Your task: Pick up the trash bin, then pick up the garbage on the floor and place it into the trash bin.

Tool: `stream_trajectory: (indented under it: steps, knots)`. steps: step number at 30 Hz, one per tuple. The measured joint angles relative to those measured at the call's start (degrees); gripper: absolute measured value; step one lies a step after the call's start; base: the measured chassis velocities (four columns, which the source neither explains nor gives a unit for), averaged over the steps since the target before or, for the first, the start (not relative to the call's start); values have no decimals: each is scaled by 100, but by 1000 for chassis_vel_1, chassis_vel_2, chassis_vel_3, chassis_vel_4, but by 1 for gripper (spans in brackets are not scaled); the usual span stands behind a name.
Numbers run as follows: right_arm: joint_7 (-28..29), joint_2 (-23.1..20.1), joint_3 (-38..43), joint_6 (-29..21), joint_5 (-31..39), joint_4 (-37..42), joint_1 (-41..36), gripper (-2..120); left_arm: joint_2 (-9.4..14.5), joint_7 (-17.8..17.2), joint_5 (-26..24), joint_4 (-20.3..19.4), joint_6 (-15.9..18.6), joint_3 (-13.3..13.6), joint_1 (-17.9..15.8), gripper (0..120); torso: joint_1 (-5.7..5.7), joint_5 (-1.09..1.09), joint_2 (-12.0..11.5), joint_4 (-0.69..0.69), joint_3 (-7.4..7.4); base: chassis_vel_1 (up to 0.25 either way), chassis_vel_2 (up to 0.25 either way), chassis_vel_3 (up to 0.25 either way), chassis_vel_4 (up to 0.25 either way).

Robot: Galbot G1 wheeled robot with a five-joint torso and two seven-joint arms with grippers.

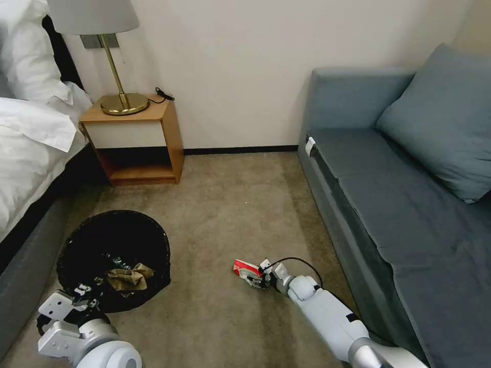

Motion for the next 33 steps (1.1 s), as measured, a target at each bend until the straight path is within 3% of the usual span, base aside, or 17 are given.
stream_trajectory:
  steps: [8,10,19,23,32,33]
  knots:
    - [1,-11,6,8,0,11,-12,19,0,0,-1,10,0,-1,-8,0,0,0,0,0,0,0,0,0,0]
    - [1,-12,36,13,3,26,-16,8,0,-2,-6,10,0,-6,-8,0,0,0,0,0,1,0,0,0,0]
    - [19,-226,151,43,249,639,-211,6,0,-4,-23,0,6,-10,-8,0,0,-1,-1,-3,2,0,0,0,0]
    - [63,-424,348,83,490,1720,-447,6,0,-4,-29,0,11,13,-17,0,0,0,0,0,2,0,0,0,0]
    - [131,-572,347,63,819,3287,-630,6,0,-4,-28,3,12,20,-7,0,0,0,0,0,1,0,0,0,0]
    - [133,-614,228,-21,960,3866,-665,6,0,-5,-26,1,12,18,2,0,0,0,-1,0,1,0,0,0,0]
